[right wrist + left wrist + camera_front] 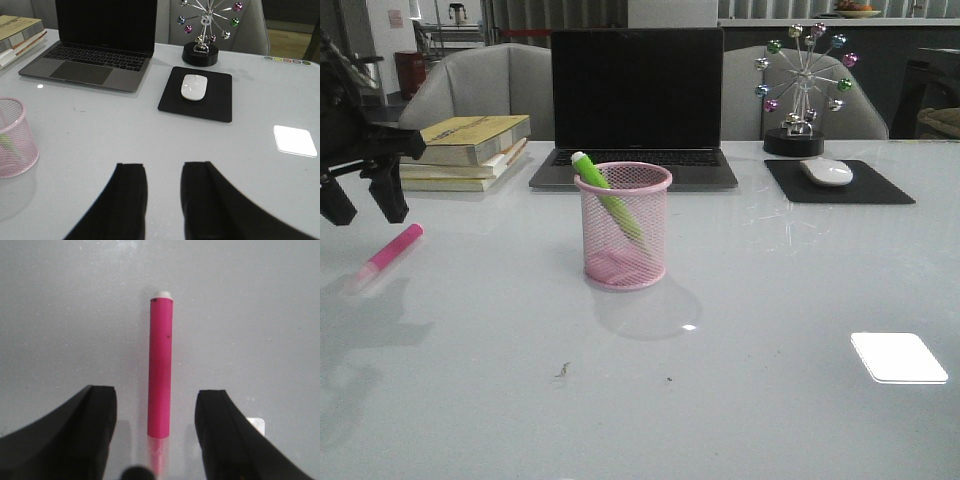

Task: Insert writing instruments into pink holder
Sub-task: 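Lower the left gripper over the pink highlighter and close on it, then lift the pink highlighter with the left gripper above the pink holder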

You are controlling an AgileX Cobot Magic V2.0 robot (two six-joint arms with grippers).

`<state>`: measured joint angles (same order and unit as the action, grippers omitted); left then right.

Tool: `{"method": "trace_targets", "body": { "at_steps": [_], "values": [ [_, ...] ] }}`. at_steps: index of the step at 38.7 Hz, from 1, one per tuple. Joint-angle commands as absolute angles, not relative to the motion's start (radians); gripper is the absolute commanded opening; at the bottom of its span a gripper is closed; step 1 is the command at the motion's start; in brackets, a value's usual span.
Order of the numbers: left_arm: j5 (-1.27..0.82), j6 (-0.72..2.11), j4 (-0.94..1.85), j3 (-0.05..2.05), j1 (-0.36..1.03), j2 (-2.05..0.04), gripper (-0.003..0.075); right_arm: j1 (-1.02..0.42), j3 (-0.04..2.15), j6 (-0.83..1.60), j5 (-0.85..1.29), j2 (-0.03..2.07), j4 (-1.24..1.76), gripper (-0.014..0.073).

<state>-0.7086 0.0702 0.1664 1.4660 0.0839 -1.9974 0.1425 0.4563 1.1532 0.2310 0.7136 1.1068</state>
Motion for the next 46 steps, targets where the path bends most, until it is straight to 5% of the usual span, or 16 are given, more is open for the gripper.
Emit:
{"method": "trace_targets", "body": {
  "at_steps": [1,21,24,30,46],
  "values": [
    [-0.661,0.069,0.179,1.498,0.089,-1.976,0.0428,0.142,0.485,1.151,0.210,0.706,1.132,0.0312],
    [-0.645,0.069,0.175,1.498,0.098,-2.068,0.0421,0.143,0.485,1.151,0.219,0.706,1.132,0.0312],
    [-0.645,0.069,0.175,1.498,0.104,-2.070,0.0358,0.143,0.485,1.151,0.219,0.706,1.132,0.0312],
    [-0.638,0.069,0.172,1.498,0.115,-2.070,0.0085,0.143,0.485,1.151,0.219,0.706,1.132,0.0312],
    [-0.503,0.069,0.170,1.498,0.178,-1.989,0.0092,0.143,0.483,1.151,0.237,0.706,1.131,0.0312]
  ]
}}
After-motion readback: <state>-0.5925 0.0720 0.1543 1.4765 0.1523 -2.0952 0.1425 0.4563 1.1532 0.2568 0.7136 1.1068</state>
